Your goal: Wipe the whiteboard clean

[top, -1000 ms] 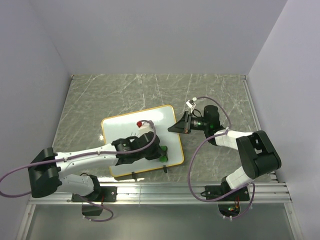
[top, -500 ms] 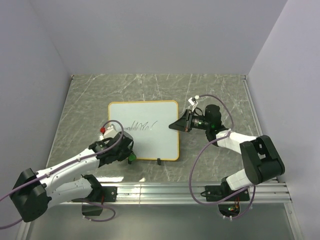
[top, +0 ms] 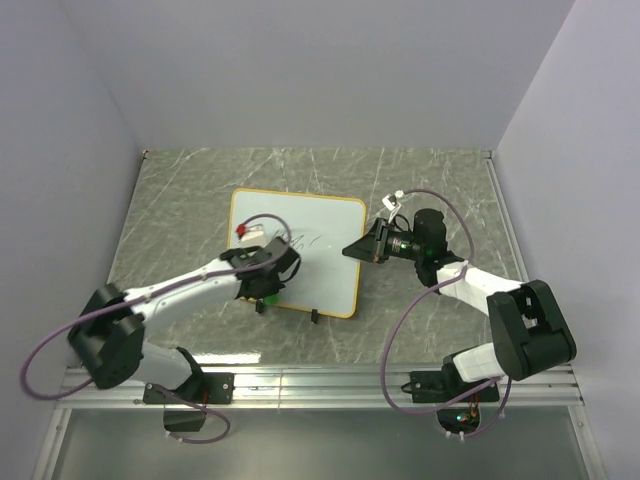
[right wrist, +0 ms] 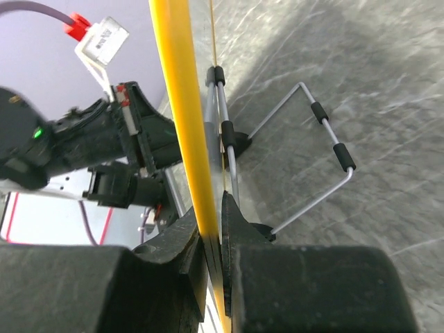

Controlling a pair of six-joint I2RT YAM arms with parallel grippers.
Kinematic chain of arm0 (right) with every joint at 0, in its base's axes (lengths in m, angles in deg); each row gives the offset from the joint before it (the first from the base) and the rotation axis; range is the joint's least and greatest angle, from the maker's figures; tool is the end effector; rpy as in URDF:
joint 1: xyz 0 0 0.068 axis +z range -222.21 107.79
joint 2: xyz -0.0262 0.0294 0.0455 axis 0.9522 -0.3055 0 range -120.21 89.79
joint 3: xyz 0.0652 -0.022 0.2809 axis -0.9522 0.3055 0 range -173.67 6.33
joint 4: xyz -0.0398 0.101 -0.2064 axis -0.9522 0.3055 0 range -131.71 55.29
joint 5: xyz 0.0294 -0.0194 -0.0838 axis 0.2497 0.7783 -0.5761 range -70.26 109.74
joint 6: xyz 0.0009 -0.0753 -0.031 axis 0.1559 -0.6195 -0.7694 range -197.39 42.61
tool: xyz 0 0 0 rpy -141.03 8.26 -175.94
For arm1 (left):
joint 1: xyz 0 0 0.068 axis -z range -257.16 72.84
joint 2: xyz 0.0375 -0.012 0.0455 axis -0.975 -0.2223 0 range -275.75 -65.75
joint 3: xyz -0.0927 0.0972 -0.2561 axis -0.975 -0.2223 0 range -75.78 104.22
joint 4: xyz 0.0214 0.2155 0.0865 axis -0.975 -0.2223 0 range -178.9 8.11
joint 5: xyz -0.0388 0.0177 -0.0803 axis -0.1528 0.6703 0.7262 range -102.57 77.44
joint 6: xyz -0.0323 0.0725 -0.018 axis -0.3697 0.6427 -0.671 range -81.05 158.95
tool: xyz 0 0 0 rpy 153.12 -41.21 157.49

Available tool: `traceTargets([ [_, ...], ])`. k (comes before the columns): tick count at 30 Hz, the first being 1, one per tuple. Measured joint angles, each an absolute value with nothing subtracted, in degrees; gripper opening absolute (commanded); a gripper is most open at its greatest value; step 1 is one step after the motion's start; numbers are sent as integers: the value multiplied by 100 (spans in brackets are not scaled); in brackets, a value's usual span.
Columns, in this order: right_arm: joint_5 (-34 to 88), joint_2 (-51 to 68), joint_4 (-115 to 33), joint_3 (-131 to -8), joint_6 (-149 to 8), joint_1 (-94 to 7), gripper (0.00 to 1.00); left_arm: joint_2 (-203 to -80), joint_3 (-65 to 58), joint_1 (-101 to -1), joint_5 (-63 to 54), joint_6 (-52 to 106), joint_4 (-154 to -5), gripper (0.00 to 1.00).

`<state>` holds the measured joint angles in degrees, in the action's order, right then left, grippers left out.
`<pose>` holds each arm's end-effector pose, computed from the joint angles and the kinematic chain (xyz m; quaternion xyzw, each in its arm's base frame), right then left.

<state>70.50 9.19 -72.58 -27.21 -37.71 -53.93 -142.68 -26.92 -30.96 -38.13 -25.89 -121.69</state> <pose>0.2470 0.1392 0.2413 -0.1188 0.7577 0.5627 0.3085 0.1785 -0.1421 0.2116 -0.1969 0.9376 -0.0315 0.2850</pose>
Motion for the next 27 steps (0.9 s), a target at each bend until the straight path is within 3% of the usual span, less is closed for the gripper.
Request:
traceTargets([
  [6,6897,926,-7147,-2743,-3786,-5482,0,-15284,-1315,-2666,-3998,-2016,-12372,0],
  [14,6882,921,-6546,-3010,-3889,-5443,0,-15380,-618,-2633,-3741,-1612,-11318,0],
  [20,6888,906,-5770,-3430,-4147,-5342,0,-15273,-721,-2727,-3404,-1446,-9992,0],
  [27,6882,849,-5088,-3766,-4374,-5307,0,-14825,-1720,-3485,-2816,-1466,-8671,0],
])
